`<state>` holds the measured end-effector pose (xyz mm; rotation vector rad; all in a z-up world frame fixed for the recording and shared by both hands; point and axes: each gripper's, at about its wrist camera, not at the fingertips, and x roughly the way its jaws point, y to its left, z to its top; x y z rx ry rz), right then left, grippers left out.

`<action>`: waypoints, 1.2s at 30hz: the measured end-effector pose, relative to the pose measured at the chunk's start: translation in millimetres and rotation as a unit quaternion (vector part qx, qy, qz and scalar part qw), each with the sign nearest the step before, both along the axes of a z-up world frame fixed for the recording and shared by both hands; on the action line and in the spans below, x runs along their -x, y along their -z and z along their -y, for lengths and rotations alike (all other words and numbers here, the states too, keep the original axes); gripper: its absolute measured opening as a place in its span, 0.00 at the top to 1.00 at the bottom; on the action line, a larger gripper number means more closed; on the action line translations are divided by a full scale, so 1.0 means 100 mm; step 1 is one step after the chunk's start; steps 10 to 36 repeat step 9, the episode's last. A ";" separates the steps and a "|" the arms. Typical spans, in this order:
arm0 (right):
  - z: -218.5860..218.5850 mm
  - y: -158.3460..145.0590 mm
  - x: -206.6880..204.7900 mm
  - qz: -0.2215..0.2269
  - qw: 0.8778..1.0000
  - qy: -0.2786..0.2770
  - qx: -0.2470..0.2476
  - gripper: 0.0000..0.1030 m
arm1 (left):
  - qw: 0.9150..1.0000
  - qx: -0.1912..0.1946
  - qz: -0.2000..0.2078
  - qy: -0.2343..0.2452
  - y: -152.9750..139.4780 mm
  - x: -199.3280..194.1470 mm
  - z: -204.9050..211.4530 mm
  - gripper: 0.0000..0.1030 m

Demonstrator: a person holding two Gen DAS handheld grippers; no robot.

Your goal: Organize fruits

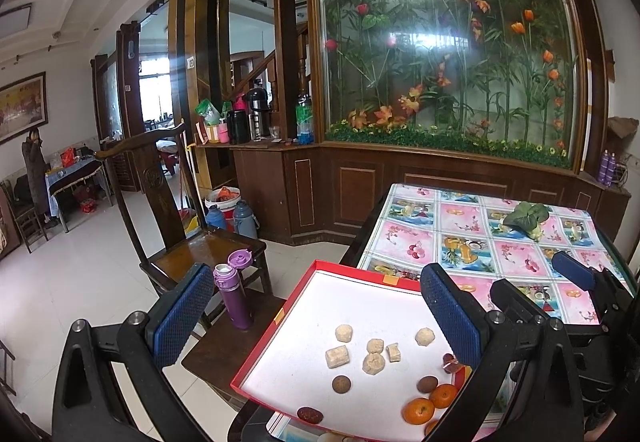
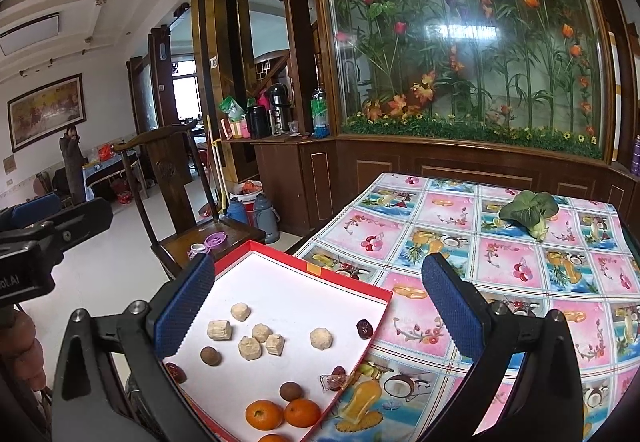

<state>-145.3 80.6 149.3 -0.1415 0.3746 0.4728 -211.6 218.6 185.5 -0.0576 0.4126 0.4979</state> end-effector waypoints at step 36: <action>0.04 0.05 -0.14 -0.014 1.000 0.002 -0.012 0.00 | 1.000 0.008 -0.010 0.003 0.03 -0.11 0.02 0.00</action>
